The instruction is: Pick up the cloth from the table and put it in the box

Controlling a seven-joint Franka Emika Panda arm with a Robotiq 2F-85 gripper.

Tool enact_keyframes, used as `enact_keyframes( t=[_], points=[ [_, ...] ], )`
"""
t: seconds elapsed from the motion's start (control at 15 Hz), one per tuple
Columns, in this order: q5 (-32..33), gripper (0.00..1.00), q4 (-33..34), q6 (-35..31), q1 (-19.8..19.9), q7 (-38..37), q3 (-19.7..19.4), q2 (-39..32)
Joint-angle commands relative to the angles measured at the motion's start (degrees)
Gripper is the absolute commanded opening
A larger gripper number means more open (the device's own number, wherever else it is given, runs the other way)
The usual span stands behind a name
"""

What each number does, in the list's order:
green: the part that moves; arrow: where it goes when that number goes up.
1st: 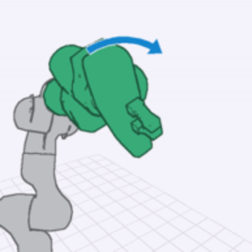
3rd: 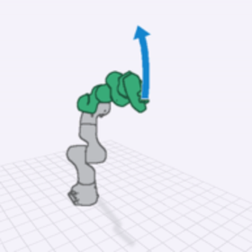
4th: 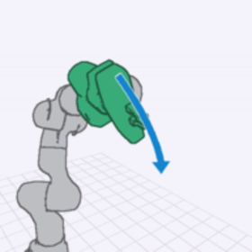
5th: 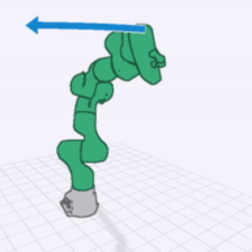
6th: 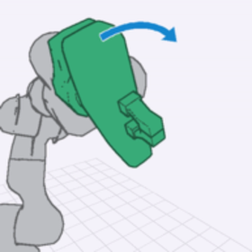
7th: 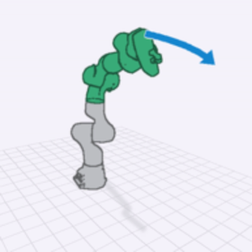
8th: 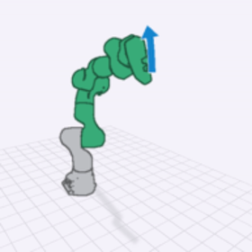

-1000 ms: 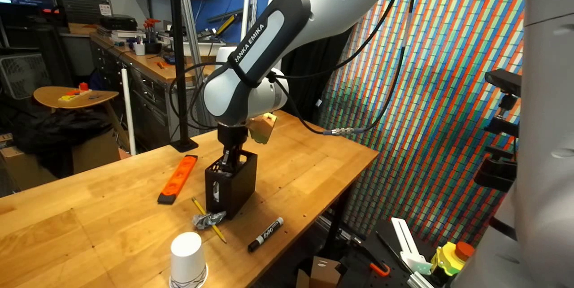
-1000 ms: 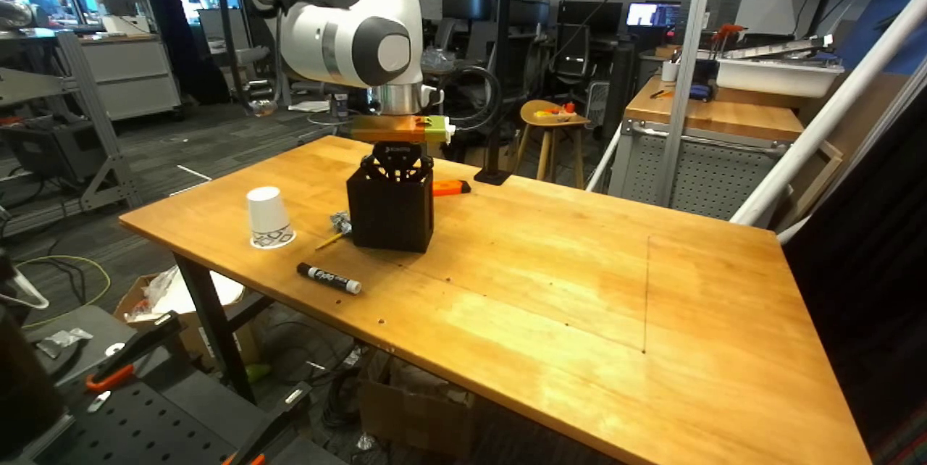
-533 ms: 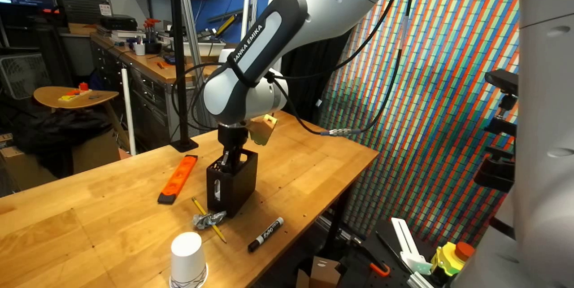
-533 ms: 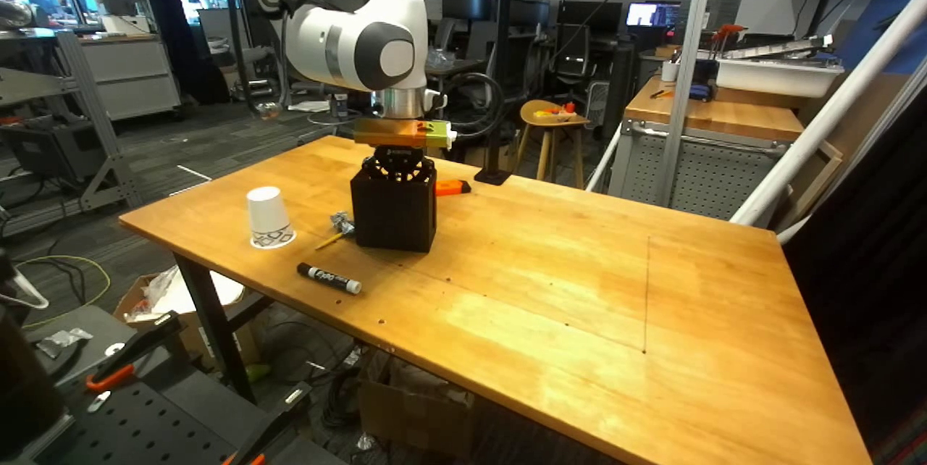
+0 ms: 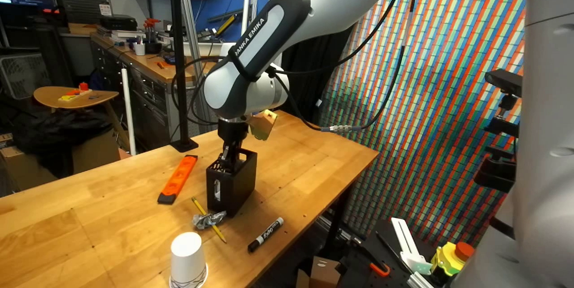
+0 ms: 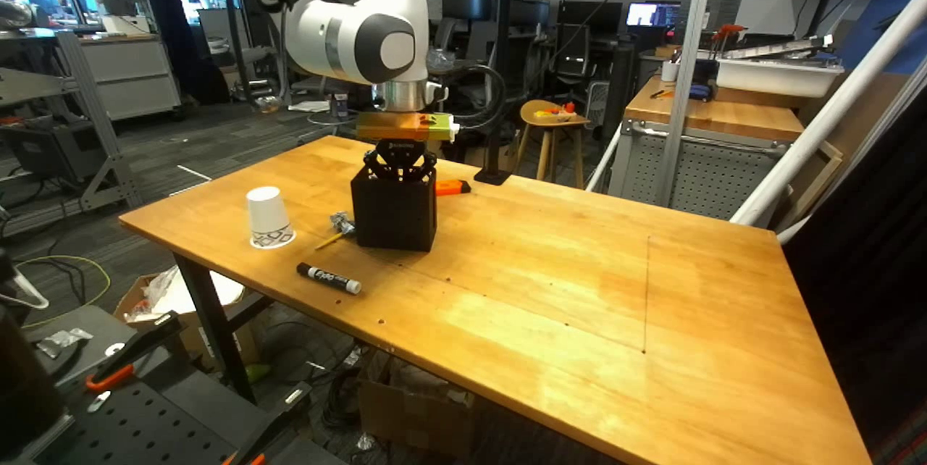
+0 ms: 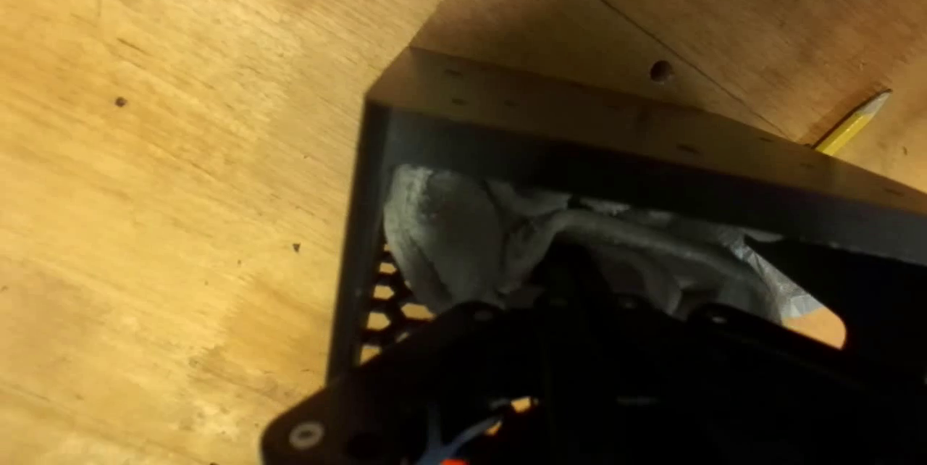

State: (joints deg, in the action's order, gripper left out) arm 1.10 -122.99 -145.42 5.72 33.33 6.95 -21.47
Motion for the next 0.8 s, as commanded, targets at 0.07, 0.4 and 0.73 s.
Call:
enact_keyframes(
  t=[0.07,0.4,0.73],
  points=[
    [-0.5,0.07,-1.4,1.3,1.6,3.6,-0.3,7.2],
    [-9.3,0.13,-2.0,4.8,4.6,13.8,-0.2,14.4],
    [-9.0,0.31,-0.6,4.7,2.2,12.7,-3.0,12.5]
  ],
)
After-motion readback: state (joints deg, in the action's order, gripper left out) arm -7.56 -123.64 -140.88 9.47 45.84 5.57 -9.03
